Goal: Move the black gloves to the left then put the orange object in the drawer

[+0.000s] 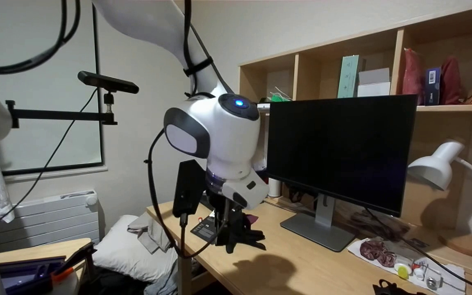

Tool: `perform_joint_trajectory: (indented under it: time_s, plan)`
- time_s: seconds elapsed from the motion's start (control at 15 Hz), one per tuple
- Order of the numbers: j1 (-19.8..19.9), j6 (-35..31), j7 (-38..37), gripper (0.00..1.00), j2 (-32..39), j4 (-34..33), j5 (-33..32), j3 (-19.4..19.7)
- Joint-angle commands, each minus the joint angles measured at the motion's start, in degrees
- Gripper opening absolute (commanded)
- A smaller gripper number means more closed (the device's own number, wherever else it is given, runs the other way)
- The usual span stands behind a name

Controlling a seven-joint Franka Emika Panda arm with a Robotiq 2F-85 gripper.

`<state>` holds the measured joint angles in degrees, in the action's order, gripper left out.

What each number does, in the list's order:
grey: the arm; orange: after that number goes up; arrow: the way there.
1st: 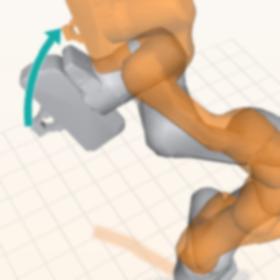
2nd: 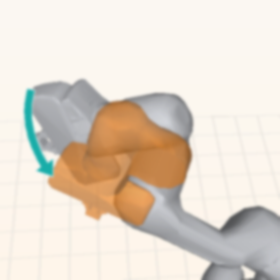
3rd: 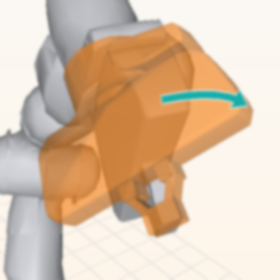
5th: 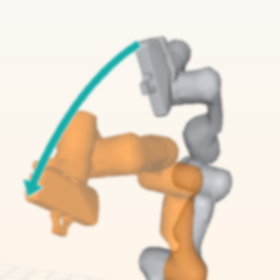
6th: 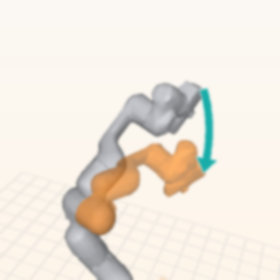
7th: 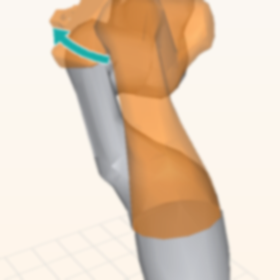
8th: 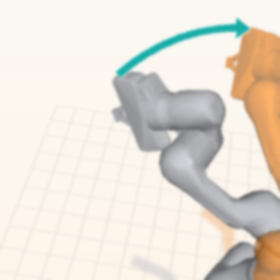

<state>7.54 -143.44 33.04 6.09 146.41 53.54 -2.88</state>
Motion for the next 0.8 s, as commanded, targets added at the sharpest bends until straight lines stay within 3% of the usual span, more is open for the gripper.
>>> perform_joint_trajectory:
  time_s: [0.0,0.2,0.33,0.4,0.47,0.6,0.73]
  plan:
    - [-3.7,1.37,-9.18,1.0,1.62,-1.56,-16.29,3.14]
    - [-3.11,9.39,-11.25,1.0,-0.04,-2.85,-31.21,5.89]
    - [-5.27,9.74,-12.7,1.0,-1.09,-3.47,-41.07,9.64]
    - [-2.64,10.11,-12.77,1.0,-2.26,-4.09,-44.74,8.49]
    - [-2.68,8.97,-14.09,1.0,-2.48,-4.41,-48.79,9.29]
    - [-2.15,1.84,-15.48,1.0,-3.57,-3.57,-51.83,9.7]
    - [-1.61,-3.52,-14.07,1.0,-3.96,-2.55,-48.8,9.54]
